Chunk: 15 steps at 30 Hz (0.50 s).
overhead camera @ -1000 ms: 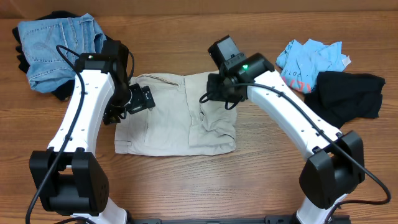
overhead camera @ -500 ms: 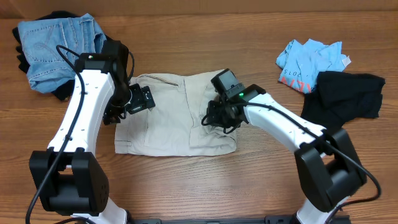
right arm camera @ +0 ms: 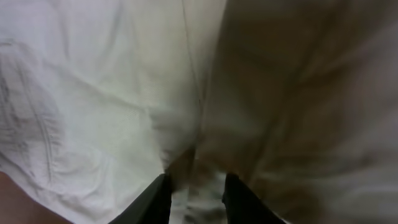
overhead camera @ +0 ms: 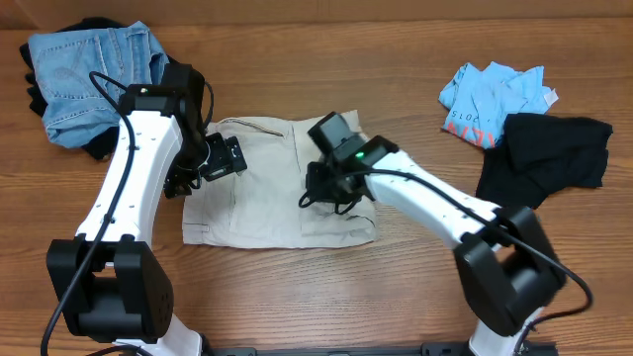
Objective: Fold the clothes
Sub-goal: 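Fold the right half of the beige pants over toward the left with right gripper, then grasp the folded pants' left and right edges with both grippers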
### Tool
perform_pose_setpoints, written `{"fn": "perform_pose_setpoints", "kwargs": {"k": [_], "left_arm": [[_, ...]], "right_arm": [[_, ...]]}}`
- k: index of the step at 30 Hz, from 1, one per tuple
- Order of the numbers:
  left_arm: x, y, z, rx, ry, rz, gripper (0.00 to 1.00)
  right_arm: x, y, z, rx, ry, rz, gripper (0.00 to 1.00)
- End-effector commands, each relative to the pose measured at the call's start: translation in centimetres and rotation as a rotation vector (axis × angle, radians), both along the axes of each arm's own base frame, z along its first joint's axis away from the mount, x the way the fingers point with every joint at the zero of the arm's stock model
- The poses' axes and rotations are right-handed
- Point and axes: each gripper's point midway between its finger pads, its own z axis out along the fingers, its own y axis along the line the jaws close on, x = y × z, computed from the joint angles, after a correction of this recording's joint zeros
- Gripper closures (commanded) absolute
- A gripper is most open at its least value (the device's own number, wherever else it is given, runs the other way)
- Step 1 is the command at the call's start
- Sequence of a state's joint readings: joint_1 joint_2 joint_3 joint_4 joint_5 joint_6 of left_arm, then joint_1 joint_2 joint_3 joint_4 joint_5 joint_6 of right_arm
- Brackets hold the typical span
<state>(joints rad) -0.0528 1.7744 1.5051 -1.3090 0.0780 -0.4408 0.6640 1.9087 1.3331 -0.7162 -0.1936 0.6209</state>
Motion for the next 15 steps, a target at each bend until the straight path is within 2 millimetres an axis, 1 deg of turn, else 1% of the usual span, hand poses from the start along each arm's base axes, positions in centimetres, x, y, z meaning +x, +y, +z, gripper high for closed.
{"fn": "perform_pose_setpoints", "kwargs": {"k": [1, 2, 3, 4, 5, 6, 7, 8, 9, 10, 11, 12, 13, 15], "left_arm": [[0.3, -0.1, 0.6, -0.001, -0.024, -0.017, 0.00], [0.3, -0.1, 0.5, -0.001, -0.024, -0.018, 0.00], [0.3, -0.1, 0.5, -0.001, -0.024, -0.018, 0.00], [0.2, -0.1, 0.5, -0.001, -0.021, -0.017, 0.00], [0.1, 0.0, 0.3, 0.004, -0.016, -0.018, 0.00], [0.0, 0.1, 0.0, 0.007, -0.011, -0.018, 0.00], [-0.1, 0.1, -0.2, 0.008, -0.008, -0.018, 0.00], [-0.2, 0.1, -0.6, 0.007, -0.005, -0.018, 0.00], [-0.4, 0.1, -1.1, 0.007, 0.002, -0.017, 0.00], [-0.6, 0.1, -1.6, 0.008, 0.010, -0.017, 0.00], [-0.8, 0.1, -2.0, 0.008, 0.017, -0.017, 0.00], [-1.1, 0.1, -2.5, 0.008, 0.024, -0.018, 0.00], [-1.2, 0.1, -2.9, 0.009, 0.027, -0.017, 0.00], [-1.5, 0.2, -3.3, 0.010, 0.035, -0.018, 0.00]], "right_arm": [[-0.6, 0.4, -1.0, -0.017, 0.013, 0.005, 0.68], [-0.5, 0.4, -1.0, -0.017, 0.013, 0.005, 0.68], [-0.6, 0.3, -0.9, -0.019, 0.015, 0.004, 0.70], [-0.5, 0.3, -0.6, -0.017, 0.011, 0.003, 0.72], [-0.3, 0.1, 0.3, -0.017, -0.002, -0.002, 0.73], [0.4, -0.6, 3.0, -0.043, -0.059, -0.011, 0.72], [0.7, -1.0, 4.1, -0.058, -0.085, -0.021, 0.71], [1.1, -1.5, 6.0, -0.076, -0.130, -0.019, 0.67], [1.6, -2.3, 8.8, -0.104, -0.192, -0.015, 0.60], [1.8, -3.0, 10.5, -0.123, -0.223, -0.030, 0.48], [2.0, -3.7, 11.7, -0.135, -0.241, -0.046, 0.34], [2.2, -4.8, 12.5, -0.138, -0.251, -0.070, 0.22], [2.6, -5.9, 12.7, -0.144, -0.245, -0.097, 0.18], [3.4, -9.5, 12.2, -0.184, -0.195, -0.176, 0.08]]}}
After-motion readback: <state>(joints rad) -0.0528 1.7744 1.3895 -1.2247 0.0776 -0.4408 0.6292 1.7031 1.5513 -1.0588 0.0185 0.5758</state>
